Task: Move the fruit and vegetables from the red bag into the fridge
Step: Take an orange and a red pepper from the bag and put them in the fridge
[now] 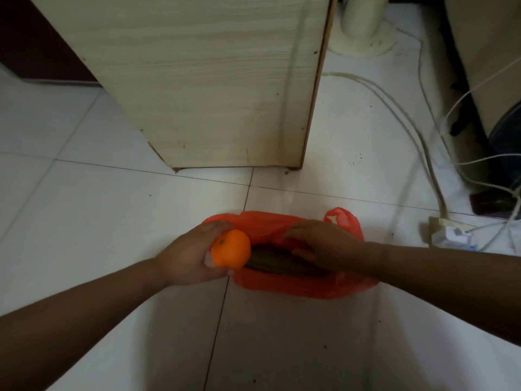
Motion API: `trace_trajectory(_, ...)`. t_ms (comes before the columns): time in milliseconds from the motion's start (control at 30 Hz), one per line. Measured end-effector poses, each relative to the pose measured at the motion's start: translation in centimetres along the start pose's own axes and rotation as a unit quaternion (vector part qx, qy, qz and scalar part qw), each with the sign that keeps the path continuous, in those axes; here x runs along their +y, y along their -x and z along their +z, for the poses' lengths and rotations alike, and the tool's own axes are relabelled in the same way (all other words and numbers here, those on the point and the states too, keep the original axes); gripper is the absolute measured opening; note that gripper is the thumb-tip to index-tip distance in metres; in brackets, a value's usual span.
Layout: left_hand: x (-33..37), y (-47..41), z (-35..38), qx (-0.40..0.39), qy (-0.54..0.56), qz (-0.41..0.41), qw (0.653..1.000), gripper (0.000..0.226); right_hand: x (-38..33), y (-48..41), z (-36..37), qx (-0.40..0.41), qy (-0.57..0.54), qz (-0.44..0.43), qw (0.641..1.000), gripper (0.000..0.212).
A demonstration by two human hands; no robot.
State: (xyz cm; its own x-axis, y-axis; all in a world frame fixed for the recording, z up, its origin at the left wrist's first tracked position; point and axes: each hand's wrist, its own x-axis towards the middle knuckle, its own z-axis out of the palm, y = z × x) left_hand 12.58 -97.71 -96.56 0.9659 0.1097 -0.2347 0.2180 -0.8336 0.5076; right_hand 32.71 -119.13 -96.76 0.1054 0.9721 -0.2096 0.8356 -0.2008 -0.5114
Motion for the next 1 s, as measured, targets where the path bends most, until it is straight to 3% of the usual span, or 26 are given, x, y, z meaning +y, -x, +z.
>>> trace_trajectory(300, 1.0, -3.2, 0.1, -0.024, 0.015, 0.053, 0.998, 0.086, 2.0, -2.1, -0.5, -0.059, 0.064, 0.076, 0.993, 0.067)
trace_trajectory(467, 0.2, -4.7, 1.3, -0.120, 0.032, -0.017, 0.992, 0.089, 3.4, -3.2, -0.3, -0.089, 0.022, 0.104, 0.990, 0.078)
trace_trajectory(567, -0.4, -4.5, 2.2, -0.112, 0.081, -0.052, 0.989, 0.088, 3.9, -3.6, -0.2, -0.095, -0.016, 0.105, 0.990, 0.077)
trace_trajectory(800, -1.1, -4.6, 2.9, -0.103, 0.091, -0.044, 0.990, 0.088, 4.7, -3.7, 0.0, -0.080, -0.061, 0.091, 0.991, 0.080)
trace_trajectory(1000, -1.9, -5.1, 3.2, -0.096, 0.099, -0.050, 0.989, 0.086, 4.8, -3.0, 0.2, -0.096, 0.072, -0.001, 0.993, 0.059)
